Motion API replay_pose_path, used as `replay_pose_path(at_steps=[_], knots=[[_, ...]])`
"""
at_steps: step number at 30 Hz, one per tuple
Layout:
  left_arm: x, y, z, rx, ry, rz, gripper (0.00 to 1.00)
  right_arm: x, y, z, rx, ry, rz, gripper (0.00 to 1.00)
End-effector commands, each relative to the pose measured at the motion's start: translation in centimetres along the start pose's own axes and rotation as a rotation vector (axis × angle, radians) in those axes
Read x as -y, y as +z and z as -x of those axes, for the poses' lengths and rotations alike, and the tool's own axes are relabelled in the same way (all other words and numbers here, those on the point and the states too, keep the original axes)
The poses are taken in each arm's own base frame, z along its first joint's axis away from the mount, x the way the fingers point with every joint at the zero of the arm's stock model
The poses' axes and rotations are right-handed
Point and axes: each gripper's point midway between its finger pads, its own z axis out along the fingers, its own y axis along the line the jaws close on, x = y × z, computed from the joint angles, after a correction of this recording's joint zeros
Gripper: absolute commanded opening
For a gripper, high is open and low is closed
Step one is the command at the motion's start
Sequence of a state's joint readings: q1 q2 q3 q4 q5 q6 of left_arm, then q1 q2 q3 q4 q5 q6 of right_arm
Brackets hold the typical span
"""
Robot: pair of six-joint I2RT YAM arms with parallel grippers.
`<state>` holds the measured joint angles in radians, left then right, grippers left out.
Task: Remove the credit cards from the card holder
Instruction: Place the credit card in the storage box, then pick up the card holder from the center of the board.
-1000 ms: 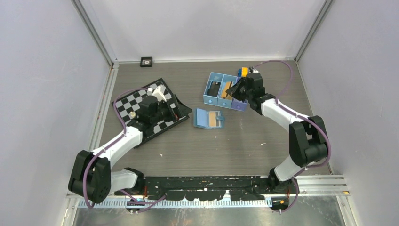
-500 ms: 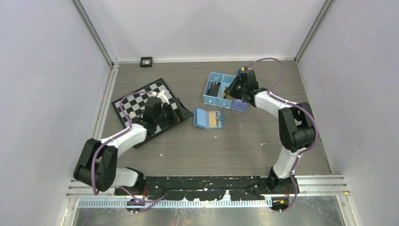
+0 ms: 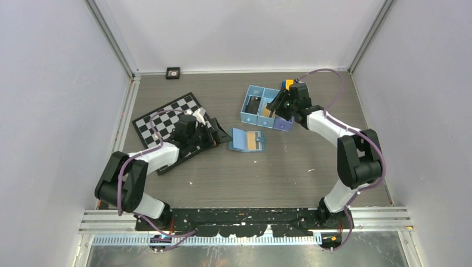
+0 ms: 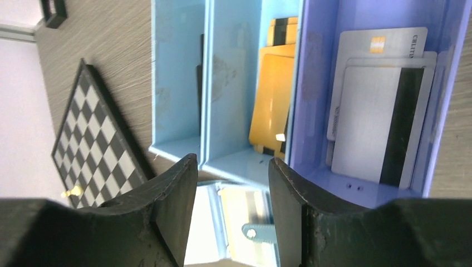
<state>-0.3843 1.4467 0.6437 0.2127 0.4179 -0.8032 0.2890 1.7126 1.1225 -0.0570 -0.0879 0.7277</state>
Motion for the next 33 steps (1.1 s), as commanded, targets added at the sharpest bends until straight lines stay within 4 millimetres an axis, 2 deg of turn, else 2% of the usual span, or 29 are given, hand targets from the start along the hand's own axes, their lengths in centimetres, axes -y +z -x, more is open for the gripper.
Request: replay_pose_path(at_steps=[1,3,6,9,12,18,22,33], knots=[[2.6,1.0,0.5,-0.018,0.069,-0.076,0.99,-3.3,-4.0,0.6,0.057,-0.033,0.098,0.57],[2.9,1.5,0.0,-0.046,0.094,-0.075,0.99,-4.0,-4.8,-1.0,0.041,-0.059,0.122,0.6],[2.7,2.3,-0.9,-0.09,0.104,-0.058,0.98,-4.3,-5.7,-4.4,0.0,-0.116,0.132,0.6],[2.3,2.9,-1.1,-0.109,0.096,-0.044,0.97,-3.0,-6.0,-6.9,-0.015,-0.162,0.114,0.6],[2.0,3.3,-1.4,-0.118,0.086,-0.04,0.95,-1.5,-5.7,-7.7,0.006,-0.172,0.106,0.6],[1.5,4.5,-1.7,-0.142,0.082,-0.046,0.91,-0.2,-4.5,-9.1,-0.035,-0.206,0.062,0.58],[1.7,5.0,-1.7,-0.157,0.082,-0.067,0.85,0.3,-3.5,-9.6,-0.062,-0.224,0.036,0.57],[0.4,7.4,-2.1,-0.194,0.06,-0.053,0.75,1.0,-0.7,-12.1,-0.163,-0.201,0.036,0.56]])
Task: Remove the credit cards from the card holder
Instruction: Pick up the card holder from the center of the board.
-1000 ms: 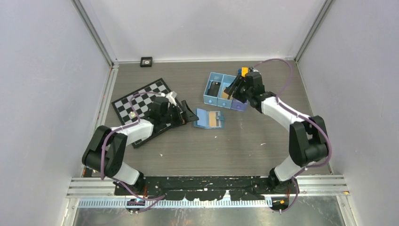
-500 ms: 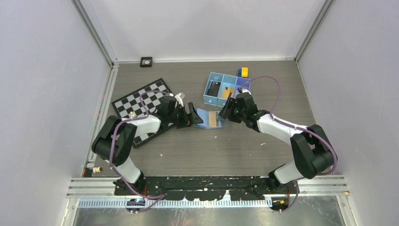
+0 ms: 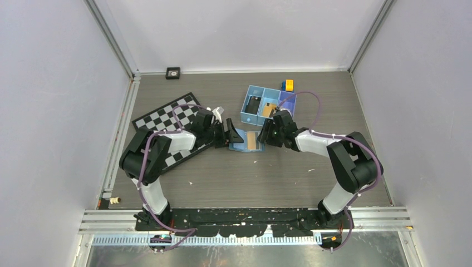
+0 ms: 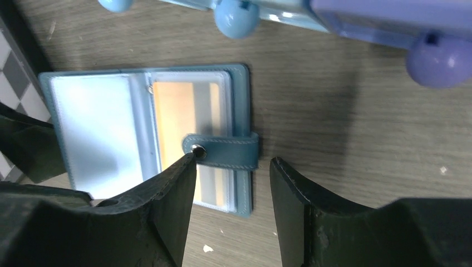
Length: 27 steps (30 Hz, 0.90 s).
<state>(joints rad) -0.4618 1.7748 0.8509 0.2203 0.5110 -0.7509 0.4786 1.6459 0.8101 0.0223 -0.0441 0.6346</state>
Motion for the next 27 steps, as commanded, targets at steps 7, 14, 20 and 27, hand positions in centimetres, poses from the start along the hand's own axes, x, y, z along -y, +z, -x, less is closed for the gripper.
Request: replay_pose_path(at_steps=[7,14,20,27], knots=[[0.1,1.9,0.8,-0.002,0.025,-0.046,0.48,-3.1,1.0,1.1,0.004,0.016,0.127,0.55],[0.8,1.7,1.0,0.004,0.065,-0.083,0.0,-4.3,-0.4,1.8,0.039,0.017,0.189,0.57],[4.1,-1.5,2.0,0.08,0.117,-0.185,0.0,-5.4,-3.4,3.4,0.152,0.019,0.26,0.83],[7.1,-5.0,3.8,0.189,0.114,-0.347,0.0,-8.2,-5.9,4.5,0.21,0.003,0.416,0.86]])
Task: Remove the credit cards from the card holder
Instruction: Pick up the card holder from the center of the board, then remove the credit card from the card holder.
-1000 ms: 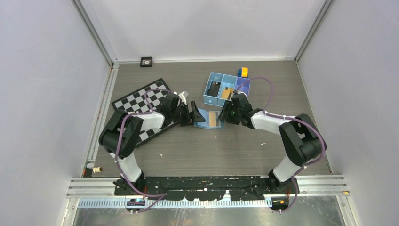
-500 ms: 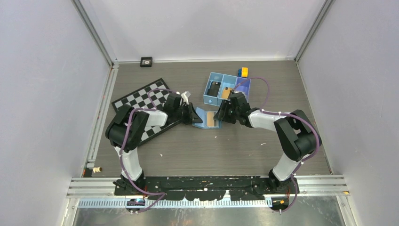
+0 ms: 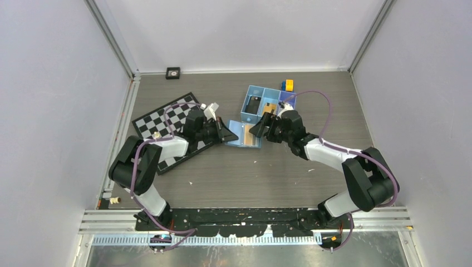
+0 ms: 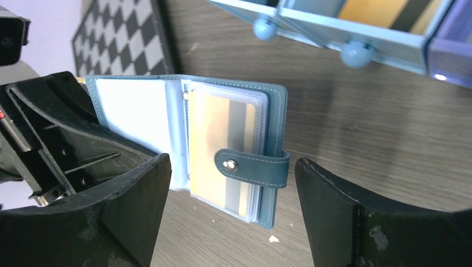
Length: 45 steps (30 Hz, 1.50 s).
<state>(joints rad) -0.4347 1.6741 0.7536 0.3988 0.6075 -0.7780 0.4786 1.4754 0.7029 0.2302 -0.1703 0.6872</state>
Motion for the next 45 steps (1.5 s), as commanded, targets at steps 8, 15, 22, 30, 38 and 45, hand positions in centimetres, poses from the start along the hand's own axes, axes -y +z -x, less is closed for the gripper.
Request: replay_pose_path(at_steps=[8,15,22,30,38,45], knots=[[6.7,-4.4,5.2,0.215,-0.031,-0.411,0.0,-6.0,-2.3,2.9,0.13,-0.04,0.289,0.88],[7.5,-4.9,5.4,0.215,-0.037,-0.446,0.0,-6.5,-2.4,3.0,0.131,-0.031,0.315,0.83],[7.3,-4.7,5.0,0.188,-0.037,-0.43,0.0,-7.3,-2.9,3.8,0.15,-0.025,0.336,0.53],[7.3,-5.0,4.9,0.192,-0.038,-0.411,0.0,-5.0,-4.6,5.7,0.27,0.011,0.209,0.44],[7.7,-5.1,4.8,0.184,-0.022,-0.427,0.0,-5.0,-4.5,5.8,0.248,0.051,0.264,0.34],[8.4,-5.5,4.8,0.192,-0.006,-0.453,0.0,-5.2,-4.3,5.0,0.222,0.042,0.309,0.65]])
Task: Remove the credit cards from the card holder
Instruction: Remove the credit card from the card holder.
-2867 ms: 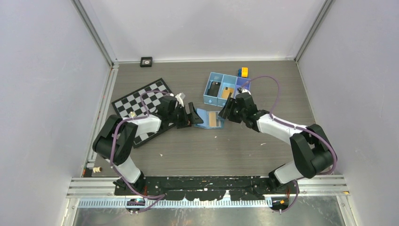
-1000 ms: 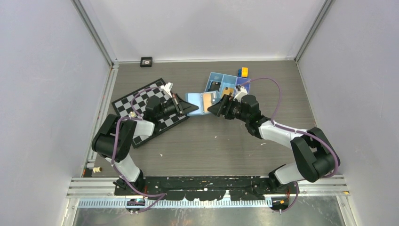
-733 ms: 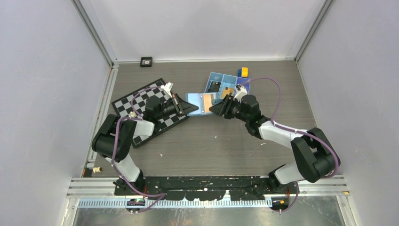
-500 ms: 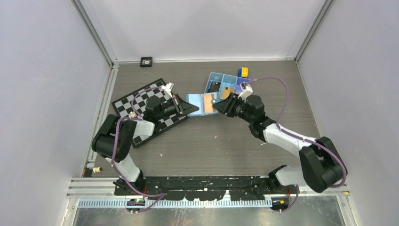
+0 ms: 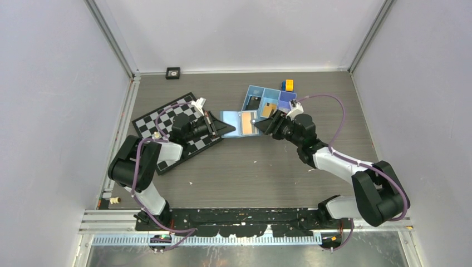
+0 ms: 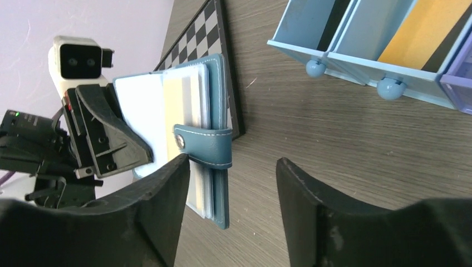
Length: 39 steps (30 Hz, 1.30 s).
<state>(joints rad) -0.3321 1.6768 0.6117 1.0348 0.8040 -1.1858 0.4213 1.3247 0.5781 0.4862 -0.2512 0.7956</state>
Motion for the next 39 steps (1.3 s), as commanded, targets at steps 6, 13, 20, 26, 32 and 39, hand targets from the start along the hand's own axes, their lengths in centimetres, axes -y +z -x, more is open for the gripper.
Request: replay_pose_path(at_steps=[6,13,20,26,32,39], knots=[[3.9,-0.2,0.6,0.012,0.08,-0.125,0.0,-2.5,-0.3,0.9,0.026,-0.001,0.125,0.45],[2.5,0.1,0.4,-0.004,0.05,-0.092,0.0,-4.2,-0.7,1.0,0.027,0.003,0.226,0.24],[1.1,0.3,0.1,-0.009,0.043,-0.049,0.0,-5.6,-1.1,0.7,0.012,-0.011,0.314,0.04],[1.1,0.5,-0.2,-0.019,0.051,-0.048,0.0,-5.9,-0.6,0.1,-0.028,-0.003,0.335,0.03],[0.5,0.7,-0.7,-0.036,0.062,-0.017,0.0,-6.6,-0.1,-1.4,-0.096,-0.024,0.364,0.08],[0.0,1.0,-1.3,-0.057,0.084,0.018,0.0,-6.2,1.7,-4.8,-0.217,-0.139,0.237,0.08]])
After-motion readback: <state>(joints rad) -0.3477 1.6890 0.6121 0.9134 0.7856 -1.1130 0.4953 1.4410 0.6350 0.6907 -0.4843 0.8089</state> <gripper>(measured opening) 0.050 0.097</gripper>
